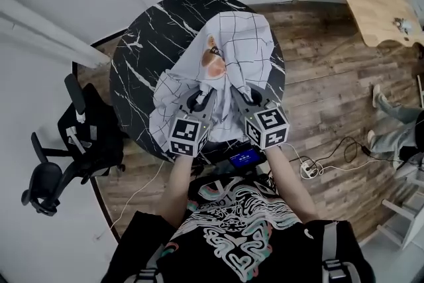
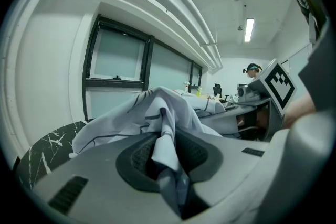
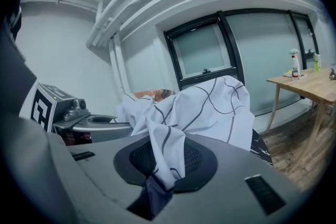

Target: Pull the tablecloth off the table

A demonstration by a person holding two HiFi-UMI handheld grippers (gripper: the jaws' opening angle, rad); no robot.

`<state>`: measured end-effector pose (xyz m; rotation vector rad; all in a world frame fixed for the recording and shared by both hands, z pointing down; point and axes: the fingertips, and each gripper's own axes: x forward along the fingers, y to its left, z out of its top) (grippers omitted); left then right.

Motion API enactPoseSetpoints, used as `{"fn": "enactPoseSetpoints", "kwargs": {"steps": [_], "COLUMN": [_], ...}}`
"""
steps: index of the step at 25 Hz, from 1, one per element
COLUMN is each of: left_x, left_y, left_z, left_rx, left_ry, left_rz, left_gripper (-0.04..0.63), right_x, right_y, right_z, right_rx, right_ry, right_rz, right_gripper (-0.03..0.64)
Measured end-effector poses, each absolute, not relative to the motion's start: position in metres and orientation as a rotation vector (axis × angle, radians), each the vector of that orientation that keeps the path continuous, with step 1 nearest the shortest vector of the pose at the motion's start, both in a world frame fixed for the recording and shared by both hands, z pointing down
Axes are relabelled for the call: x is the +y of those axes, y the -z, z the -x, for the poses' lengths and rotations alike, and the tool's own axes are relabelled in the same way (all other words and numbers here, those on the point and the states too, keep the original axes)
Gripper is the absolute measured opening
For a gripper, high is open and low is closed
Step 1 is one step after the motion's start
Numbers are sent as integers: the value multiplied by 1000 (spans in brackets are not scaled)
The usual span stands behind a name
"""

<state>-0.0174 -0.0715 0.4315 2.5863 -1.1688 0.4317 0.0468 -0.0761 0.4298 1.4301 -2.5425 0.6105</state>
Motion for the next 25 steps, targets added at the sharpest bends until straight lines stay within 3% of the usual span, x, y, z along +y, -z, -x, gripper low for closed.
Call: {"fn": "enactPoseSetpoints", "kwargs": {"steps": [25], "left_x": [-57], "left_y": [-377], "left_z": [15], "left_rx": [-1233], "left_ry": [-386], "left_rz": [-2678], "left_gripper": [76], "right_x": [-62], "right_y": [-375], "right_z": [-46], "right_rx": [-2629], "right_ry": [-492], "right_rz": [-1479], "right_gripper": [69]}}
